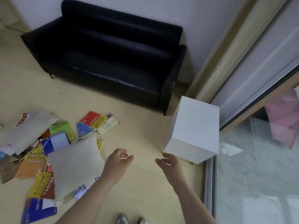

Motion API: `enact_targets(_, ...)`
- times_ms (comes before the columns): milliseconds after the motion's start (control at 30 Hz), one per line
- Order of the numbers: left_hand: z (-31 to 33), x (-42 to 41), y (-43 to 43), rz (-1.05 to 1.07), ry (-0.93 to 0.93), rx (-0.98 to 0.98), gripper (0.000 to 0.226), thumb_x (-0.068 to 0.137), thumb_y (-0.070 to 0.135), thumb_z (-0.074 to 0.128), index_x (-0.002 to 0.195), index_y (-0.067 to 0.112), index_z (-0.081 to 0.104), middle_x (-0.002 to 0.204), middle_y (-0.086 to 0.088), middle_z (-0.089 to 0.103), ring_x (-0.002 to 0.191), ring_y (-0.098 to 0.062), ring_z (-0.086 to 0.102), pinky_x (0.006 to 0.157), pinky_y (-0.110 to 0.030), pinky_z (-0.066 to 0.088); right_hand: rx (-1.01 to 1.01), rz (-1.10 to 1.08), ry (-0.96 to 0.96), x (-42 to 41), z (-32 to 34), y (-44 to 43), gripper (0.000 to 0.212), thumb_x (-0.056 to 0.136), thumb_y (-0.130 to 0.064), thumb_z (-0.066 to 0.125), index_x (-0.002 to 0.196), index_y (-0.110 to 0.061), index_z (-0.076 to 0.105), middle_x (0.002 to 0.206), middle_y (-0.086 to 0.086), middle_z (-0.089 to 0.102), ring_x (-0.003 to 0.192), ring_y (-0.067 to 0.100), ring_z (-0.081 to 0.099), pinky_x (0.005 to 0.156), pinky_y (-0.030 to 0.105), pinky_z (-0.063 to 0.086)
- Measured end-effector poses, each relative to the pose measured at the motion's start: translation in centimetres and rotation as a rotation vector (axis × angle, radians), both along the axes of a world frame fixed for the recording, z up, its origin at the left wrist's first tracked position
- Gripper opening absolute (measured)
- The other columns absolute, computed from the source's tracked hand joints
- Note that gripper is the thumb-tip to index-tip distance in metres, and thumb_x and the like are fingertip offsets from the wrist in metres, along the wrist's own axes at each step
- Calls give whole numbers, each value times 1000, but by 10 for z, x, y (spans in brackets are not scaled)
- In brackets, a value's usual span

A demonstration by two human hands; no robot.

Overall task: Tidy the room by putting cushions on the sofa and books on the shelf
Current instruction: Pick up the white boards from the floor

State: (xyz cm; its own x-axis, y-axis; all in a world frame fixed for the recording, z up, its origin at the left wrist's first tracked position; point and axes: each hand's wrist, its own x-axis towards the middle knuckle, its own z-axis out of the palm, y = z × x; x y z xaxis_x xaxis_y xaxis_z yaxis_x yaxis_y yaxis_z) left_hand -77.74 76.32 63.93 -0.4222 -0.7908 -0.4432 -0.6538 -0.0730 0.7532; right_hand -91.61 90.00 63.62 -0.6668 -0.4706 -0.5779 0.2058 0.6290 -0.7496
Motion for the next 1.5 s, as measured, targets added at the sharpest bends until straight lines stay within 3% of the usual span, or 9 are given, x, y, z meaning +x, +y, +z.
enact_targets(300, 2, 50, 38, 132, 7, 40, 29, 85, 25, 67, 110, 15, 59, 108, -1, 67, 94, -17, 63, 78, -25, 40, 6, 160, 74, 30, 5, 9, 43, 88, -31, 67, 126, -17, 54, 115, -1, 63, 94, 11, 55, 59, 10, 37)
enact_targets(467, -1, 84, 56, 236, 14, 39, 24, 85, 21, 68, 105, 16, 56, 103, 0, 65, 82, -6, 58, 62, -5, 35, 16, 254, 63, 57, -2, 11, 43, 88, -31, 68, 126, -16, 54, 114, 0, 62, 95, 11, 56, 59, 11, 37)
enact_targets(600, -4, 121, 61, 291, -24, 19, 21, 87, 20, 66, 105, 15, 55, 100, 2, 60, 89, -11, 53, 59, -2, 34, 23, 338, 47, 86, -5, 7, 42, 87, -31, 68, 124, -17, 54, 114, 1, 64, 93, 8, 55, 59, 9, 36)
enact_targets(800, -10, 200, 56, 439, -22, 27, 17, 86, 19, 66, 98, 20, 55, 100, 1, 63, 94, -16, 59, 73, -20, 37, 52, 497, 68, 149, -10, -25, 41, 87, -31, 68, 124, -17, 54, 113, 1, 64, 91, 5, 54, 58, 6, 35)
enact_targets(867, -10, 213, 54, 458, -2, 26, 18, 85, 14, 68, 98, 16, 56, 97, -1, 63, 91, -18, 61, 70, -15, 39, 51, 523, 63, 158, -9, -31, 40, 88, -31, 67, 124, -17, 53, 114, 0, 63, 86, 0, 52, 58, 7, 35)
enact_targets(933, -10, 255, 49, 529, -2, 40, 17, 85, 13, 67, 97, 15, 55, 92, 0, 60, 84, -17, 57, 64, -7, 38, 64, 599, 56, 197, -12, -49, 40, 89, -31, 66, 124, -18, 53, 115, -1, 62, 84, -3, 51, 59, 8, 36)
enact_targets(1067, -14, 346, 32, 630, -23, 64, 16, 85, 18, 68, 98, 16, 57, 98, -3, 63, 91, -19, 58, 77, -25, 37, 73, 706, 42, 282, -16, -83, 38, 89, -30, 65, 123, -18, 53, 114, -1, 61, 82, -3, 52, 60, 9, 37)
enact_targets(1200, -11, 437, 13, 723, 7, 94, 18, 86, 19, 67, 101, 16, 58, 98, -2, 64, 88, -19, 60, 72, -26, 40, 61, 779, 9, 373, -15, -119, 37, 89, -27, 65, 123, -16, 54, 114, 2, 60, 86, 6, 54, 62, 8, 38)
enact_targets(1500, -20, 587, -35, 781, -54, 91, 19, 86, 23, 66, 102, 17, 58, 102, -1, 65, 89, -16, 60, 62, -10, 37, 83, 838, -58, 524, -17, -187, 38, 89, -27, 66, 123, -14, 53, 110, 3, 57, 94, 14, 54, 67, 14, 41)
